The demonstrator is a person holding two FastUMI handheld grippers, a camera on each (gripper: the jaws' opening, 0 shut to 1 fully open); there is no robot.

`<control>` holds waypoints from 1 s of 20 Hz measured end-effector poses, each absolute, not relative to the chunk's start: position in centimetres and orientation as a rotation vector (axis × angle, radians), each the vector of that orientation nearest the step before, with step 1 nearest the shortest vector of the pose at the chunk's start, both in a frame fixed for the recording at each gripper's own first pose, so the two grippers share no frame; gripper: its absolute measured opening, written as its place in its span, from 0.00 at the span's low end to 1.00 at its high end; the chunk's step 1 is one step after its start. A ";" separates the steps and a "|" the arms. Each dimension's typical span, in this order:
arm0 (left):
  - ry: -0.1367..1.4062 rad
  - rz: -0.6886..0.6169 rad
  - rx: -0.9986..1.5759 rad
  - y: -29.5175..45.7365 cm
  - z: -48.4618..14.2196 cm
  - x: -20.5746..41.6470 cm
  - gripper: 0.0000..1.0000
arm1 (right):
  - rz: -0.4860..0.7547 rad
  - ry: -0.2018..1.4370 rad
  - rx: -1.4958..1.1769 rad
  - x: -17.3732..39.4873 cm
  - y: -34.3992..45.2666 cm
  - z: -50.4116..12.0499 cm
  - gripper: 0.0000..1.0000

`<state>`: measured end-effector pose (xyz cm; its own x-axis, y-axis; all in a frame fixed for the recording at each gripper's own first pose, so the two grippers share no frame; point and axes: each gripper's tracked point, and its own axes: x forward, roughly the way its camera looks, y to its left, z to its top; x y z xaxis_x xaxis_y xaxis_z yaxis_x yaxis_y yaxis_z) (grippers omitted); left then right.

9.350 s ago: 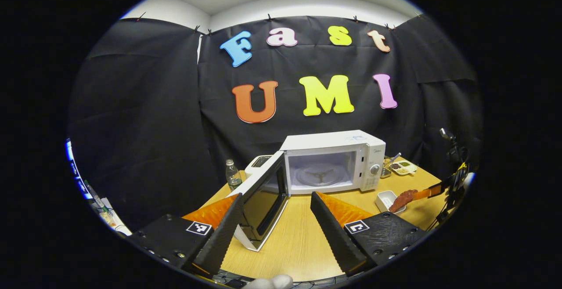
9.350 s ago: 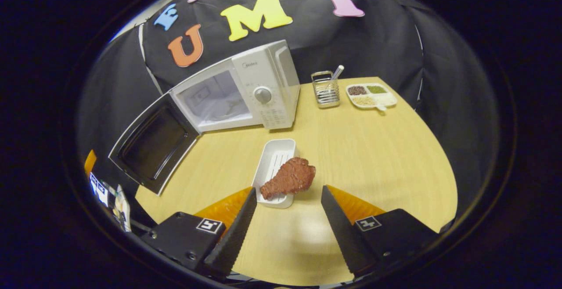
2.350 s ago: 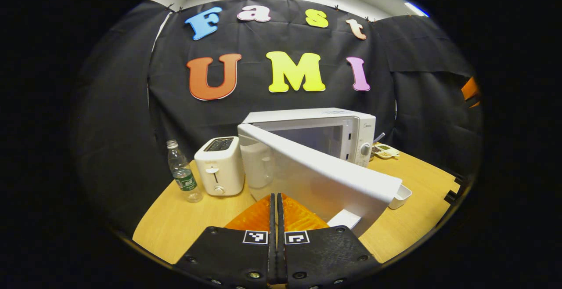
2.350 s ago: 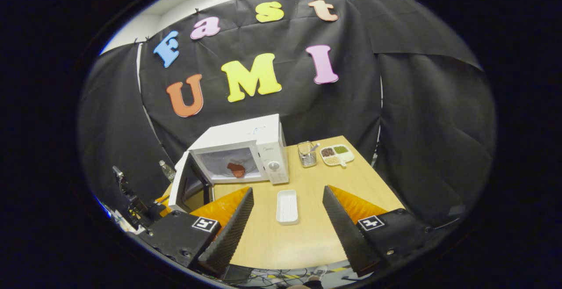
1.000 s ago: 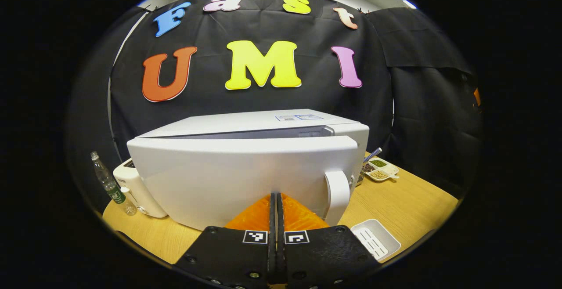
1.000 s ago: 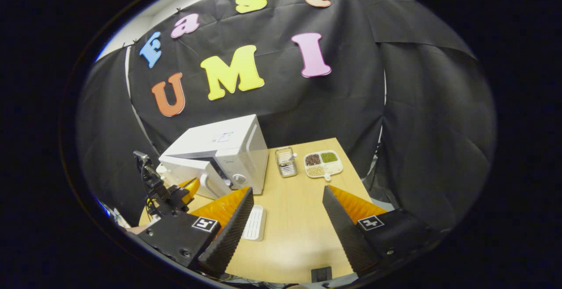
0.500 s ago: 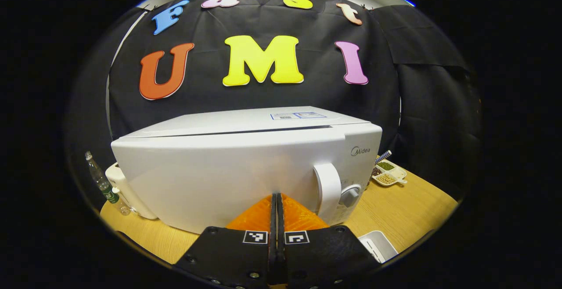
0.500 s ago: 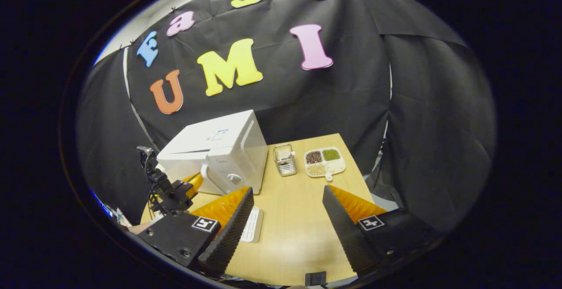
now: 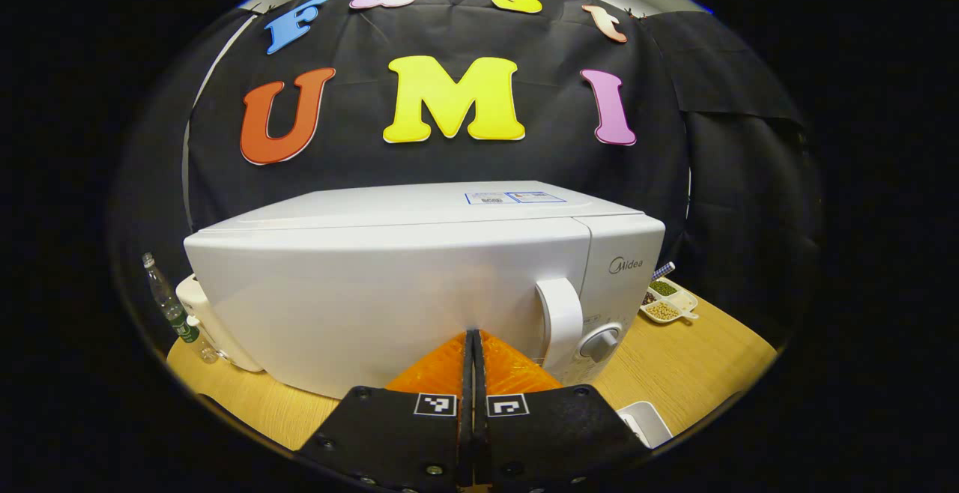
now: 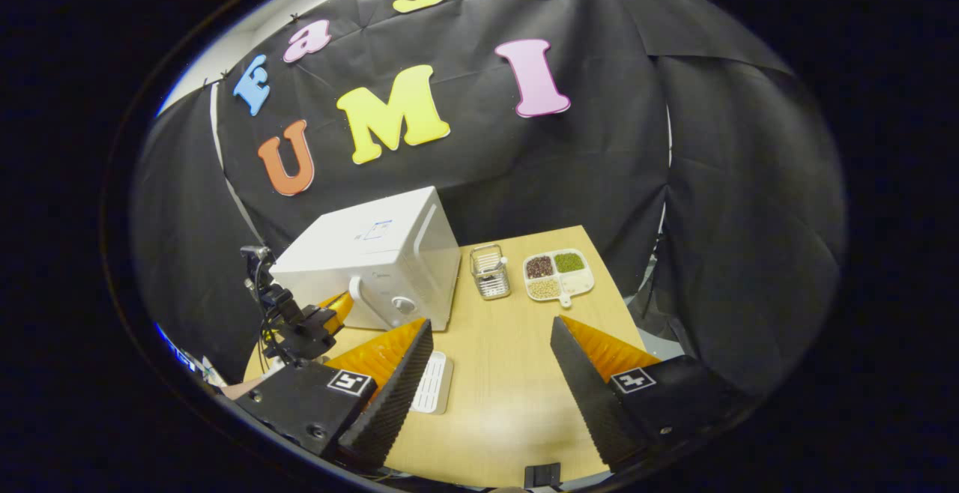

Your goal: Open the microwave oven with the left hand, put the food in, and close the microwave oven.

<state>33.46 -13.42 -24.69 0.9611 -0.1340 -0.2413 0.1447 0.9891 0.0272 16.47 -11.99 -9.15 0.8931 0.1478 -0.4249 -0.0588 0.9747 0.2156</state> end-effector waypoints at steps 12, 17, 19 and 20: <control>0.306 -0.079 0.128 -11.5 -25.5 27.7 0.95 | 0.132 0.422 0.194 15.4 -11.1 -9.1 1.00; 0.318 -0.071 0.118 -12.4 -25.6 26.4 0.95 | 0.148 0.423 0.185 14.0 -11.4 -10.2 1.00; 0.330 -0.062 0.127 -12.6 -25.6 26.0 0.95 | 0.155 0.430 0.200 13.6 -11.6 -10.8 1.00; 0.326 -0.060 0.130 -12.7 -25.2 25.8 0.95 | 0.162 0.429 0.209 13.4 -11.6 -10.8 1.00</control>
